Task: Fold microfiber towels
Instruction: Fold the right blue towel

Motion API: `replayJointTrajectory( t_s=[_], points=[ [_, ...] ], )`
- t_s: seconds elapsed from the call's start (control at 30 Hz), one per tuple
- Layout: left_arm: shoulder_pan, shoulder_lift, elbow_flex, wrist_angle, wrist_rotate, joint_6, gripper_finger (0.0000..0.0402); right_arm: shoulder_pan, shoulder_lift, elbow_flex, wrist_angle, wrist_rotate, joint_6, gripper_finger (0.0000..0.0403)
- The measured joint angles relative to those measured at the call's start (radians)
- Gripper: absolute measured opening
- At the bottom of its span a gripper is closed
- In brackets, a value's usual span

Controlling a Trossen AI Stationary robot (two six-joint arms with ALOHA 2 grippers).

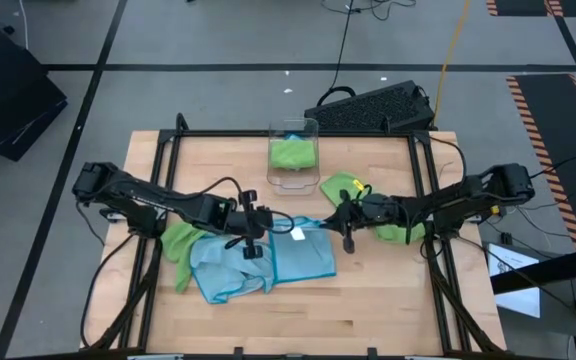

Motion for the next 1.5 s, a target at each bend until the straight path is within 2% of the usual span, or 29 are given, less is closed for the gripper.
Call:
replayJointTrajectory(
  t_s=[0.27,0.43,0.6,0.87,1.17,1.27,1.5],
  points=[
    [-0.032,0.047,0.000,0.004,0.025,-0.035,0.0005,0.027,0.001,-0.001,-0.023,-0.018,0.145,0.0002],
    [-0.052,0.059,0.000,0.030,0.026,-0.041,0.0017,0.056,0.002,-0.002,-0.033,-0.018,0.213,0.0002],
    [-0.068,0.059,0.000,0.036,0.028,-0.058,0.0006,0.094,0.025,-0.001,-0.024,0.008,0.271,0.0002],
    [-0.094,0.059,0.000,0.066,0.061,-0.108,0.0008,0.128,0.140,-0.001,0.064,0.032,0.293,0.0002],
    [-0.133,0.061,0.000,0.118,0.077,-0.139,0.0012,0.127,0.140,0.000,0.046,-0.020,0.282,0.0002],
    [-0.142,0.081,0.000,0.148,0.079,-0.133,0.0005,0.127,0.141,-0.001,0.031,-0.021,0.274,0.0002],
    [-0.149,0.171,0.000,0.170,0.118,-0.135,0.0017,0.146,0.142,-0.002,-0.007,-0.020,0.270,0.0002]
  ],
)
